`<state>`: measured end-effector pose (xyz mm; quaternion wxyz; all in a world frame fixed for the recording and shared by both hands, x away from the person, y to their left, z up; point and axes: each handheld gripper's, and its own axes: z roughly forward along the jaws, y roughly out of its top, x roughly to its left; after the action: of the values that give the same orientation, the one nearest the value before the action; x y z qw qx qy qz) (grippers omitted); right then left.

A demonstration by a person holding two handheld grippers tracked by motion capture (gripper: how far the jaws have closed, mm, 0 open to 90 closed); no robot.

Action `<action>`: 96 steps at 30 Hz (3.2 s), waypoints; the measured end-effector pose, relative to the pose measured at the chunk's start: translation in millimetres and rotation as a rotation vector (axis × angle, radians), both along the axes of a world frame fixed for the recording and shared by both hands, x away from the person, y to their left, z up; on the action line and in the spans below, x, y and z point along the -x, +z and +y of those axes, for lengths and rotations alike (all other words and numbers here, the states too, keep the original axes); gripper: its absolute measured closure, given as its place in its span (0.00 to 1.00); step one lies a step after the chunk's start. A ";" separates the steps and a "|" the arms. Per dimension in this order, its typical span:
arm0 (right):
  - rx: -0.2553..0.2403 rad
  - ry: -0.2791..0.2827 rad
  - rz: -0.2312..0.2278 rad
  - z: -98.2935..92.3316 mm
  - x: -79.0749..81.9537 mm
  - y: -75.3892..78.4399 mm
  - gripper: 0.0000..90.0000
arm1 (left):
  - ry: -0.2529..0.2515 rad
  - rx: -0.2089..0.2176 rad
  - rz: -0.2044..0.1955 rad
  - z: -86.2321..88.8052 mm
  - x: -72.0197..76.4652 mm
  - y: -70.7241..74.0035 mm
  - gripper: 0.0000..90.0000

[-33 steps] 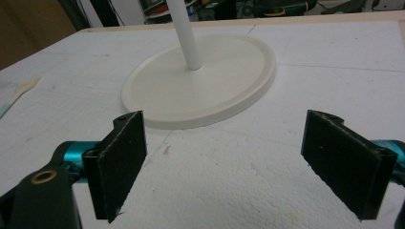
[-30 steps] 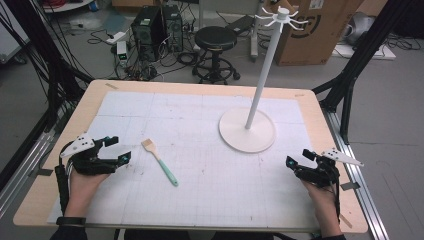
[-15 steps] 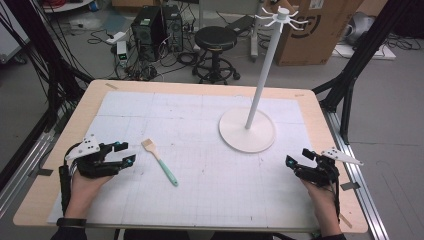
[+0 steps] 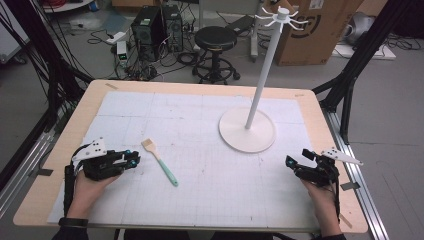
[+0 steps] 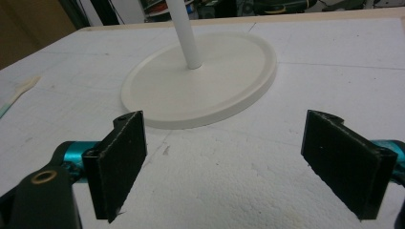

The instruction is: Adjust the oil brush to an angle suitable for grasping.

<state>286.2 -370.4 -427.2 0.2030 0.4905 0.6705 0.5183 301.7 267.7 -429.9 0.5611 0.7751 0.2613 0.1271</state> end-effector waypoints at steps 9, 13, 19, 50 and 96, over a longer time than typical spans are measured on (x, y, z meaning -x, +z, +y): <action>0.000 -0.001 0.002 -0.2 -0.9 -0.5 0.17 | -0.049 -0.034 0.023 -10.0 0.7 -3.6 0.97; -0.002 -0.001 0.003 -0.1 -1.3 -0.6 0.17 | -0.095 -0.084 0.037 -23.0 0.9 -5.7 1.00; -0.004 0.000 0.002 -0.2 -1.4 -0.6 0.17 | -0.152 -0.155 0.047 -45.7 0.7 -10.2 1.00; -0.040 -0.004 -0.008 -3.6 -2.3 4.7 0.17 | -0.071 -0.385 0.139 -122.6 -33.1 -10.4 1.00; -0.003 0.006 -0.002 -0.1 -0.5 3.1 0.17 | 0.172 0.058 0.073 -49.4 -64.4 22.2 0.30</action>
<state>286.7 -370.5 -424.1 0.2017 0.4883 0.6710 0.5203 366.1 218.3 -407.8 0.5605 0.7372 0.3508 0.1390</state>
